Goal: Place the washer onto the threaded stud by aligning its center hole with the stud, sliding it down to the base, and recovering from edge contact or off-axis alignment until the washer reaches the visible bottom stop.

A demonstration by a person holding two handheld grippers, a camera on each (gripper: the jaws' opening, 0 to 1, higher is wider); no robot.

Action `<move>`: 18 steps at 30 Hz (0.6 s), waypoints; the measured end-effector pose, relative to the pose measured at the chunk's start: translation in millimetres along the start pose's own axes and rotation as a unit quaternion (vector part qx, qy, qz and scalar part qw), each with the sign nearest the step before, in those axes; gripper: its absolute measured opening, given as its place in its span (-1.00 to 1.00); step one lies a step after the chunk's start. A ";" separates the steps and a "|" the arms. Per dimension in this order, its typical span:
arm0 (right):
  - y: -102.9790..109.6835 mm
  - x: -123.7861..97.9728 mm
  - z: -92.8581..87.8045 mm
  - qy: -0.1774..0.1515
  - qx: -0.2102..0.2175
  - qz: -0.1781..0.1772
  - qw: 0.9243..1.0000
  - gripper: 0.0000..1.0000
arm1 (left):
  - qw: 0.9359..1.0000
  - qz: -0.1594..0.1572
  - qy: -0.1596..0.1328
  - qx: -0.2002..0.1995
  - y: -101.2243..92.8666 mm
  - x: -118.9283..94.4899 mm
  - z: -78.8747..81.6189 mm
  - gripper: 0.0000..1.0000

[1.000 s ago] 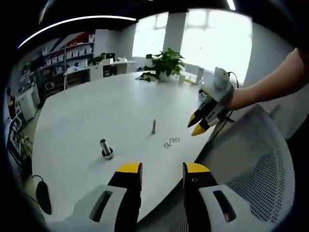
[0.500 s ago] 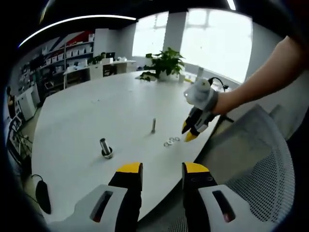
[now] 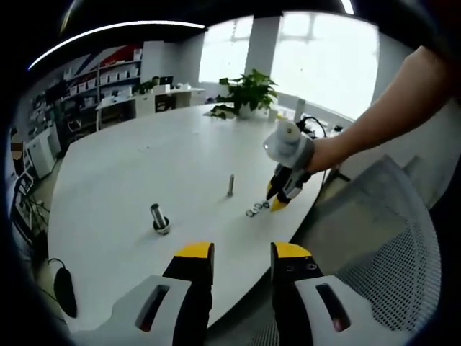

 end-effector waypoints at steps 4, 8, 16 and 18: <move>-1.0 -2.0 1.8 -0.013 -0.006 0.001 1.000 -0.51 | 1.000 0.000 0.002 -0.004 1.4 0.3 -0.9 -0.41; -2.8 -0.5 1.9 -0.016 -0.017 0.004 1.000 -0.51 | 1.000 -0.001 0.003 -0.007 1.2 0.7 -1.3 -0.41; -1.3 -1.8 7.2 -0.025 -0.058 0.016 0.998 -0.43 | 1.000 -0.002 0.004 -0.010 1.3 1.7 -1.4 -0.41; -4.7 1.7 9.2 -0.016 -0.051 0.021 0.998 -0.45 | 1.000 -0.002 0.009 -0.010 1.2 2.7 -3.1 -0.41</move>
Point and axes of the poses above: the point that each gripper's makers call its tool centre point, and the gripper's own axes: x roughly forward along the fingers, y roughly to its left, z roughly out of its top, the point moved 3 cm from there along -x, roughly backward along the fingers, and after that the axes turned 5 degrees about -z, right-handed, at the moved point
